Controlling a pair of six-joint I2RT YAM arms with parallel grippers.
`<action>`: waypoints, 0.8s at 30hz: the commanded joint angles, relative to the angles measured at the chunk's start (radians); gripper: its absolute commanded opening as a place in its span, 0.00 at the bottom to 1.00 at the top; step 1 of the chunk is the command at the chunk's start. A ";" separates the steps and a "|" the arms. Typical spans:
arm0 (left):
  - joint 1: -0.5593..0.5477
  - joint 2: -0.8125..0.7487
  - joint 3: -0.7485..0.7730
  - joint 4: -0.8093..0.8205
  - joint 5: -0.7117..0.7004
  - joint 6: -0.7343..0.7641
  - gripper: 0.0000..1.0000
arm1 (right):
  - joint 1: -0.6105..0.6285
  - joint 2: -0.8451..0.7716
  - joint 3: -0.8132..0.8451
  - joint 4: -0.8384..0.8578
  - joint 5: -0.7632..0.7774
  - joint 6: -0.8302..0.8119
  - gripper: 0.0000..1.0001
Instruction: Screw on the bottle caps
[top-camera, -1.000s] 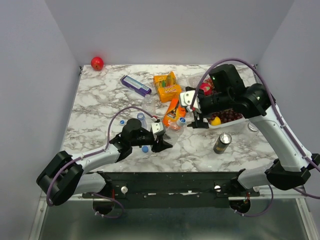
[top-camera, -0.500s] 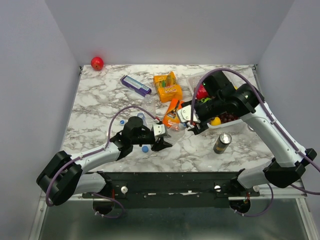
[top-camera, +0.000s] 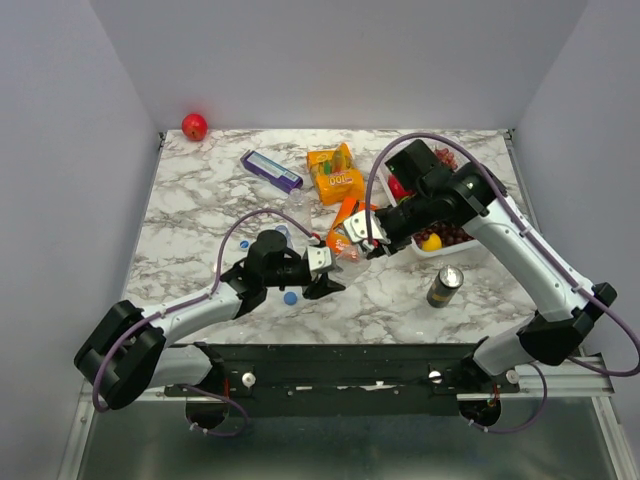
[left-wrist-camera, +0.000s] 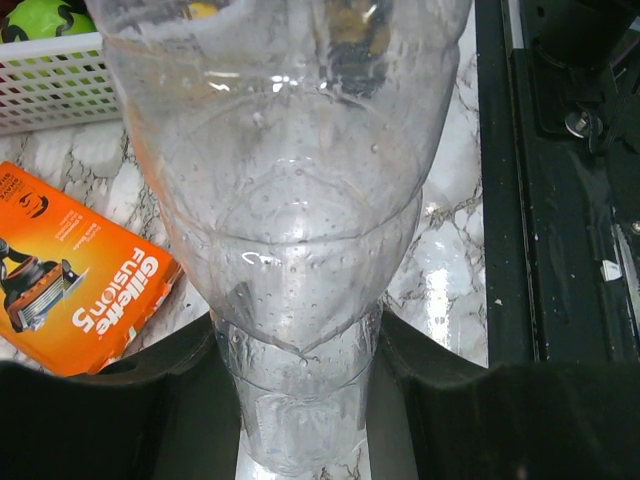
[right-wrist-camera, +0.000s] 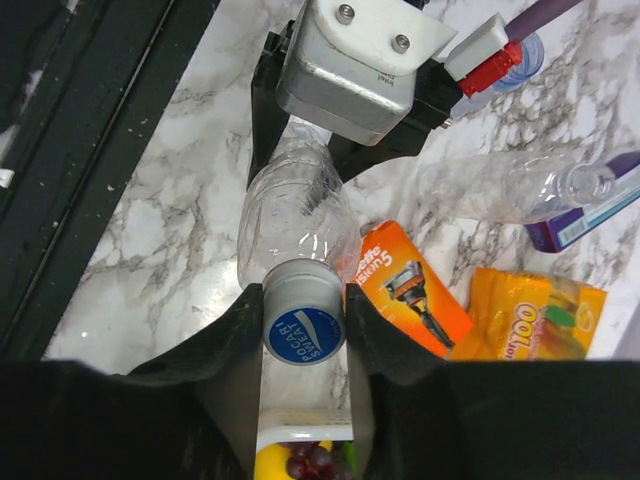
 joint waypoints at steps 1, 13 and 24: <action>-0.005 0.002 0.008 0.064 -0.050 -0.019 0.00 | 0.006 0.047 0.045 -0.178 -0.020 0.110 0.26; -0.126 0.027 0.043 0.195 -0.437 -0.260 0.00 | -0.108 0.230 0.072 -0.151 -0.051 1.230 0.00; -0.129 0.020 0.000 0.126 -0.261 -0.244 0.00 | -0.189 0.126 0.264 -0.075 -0.246 0.542 0.70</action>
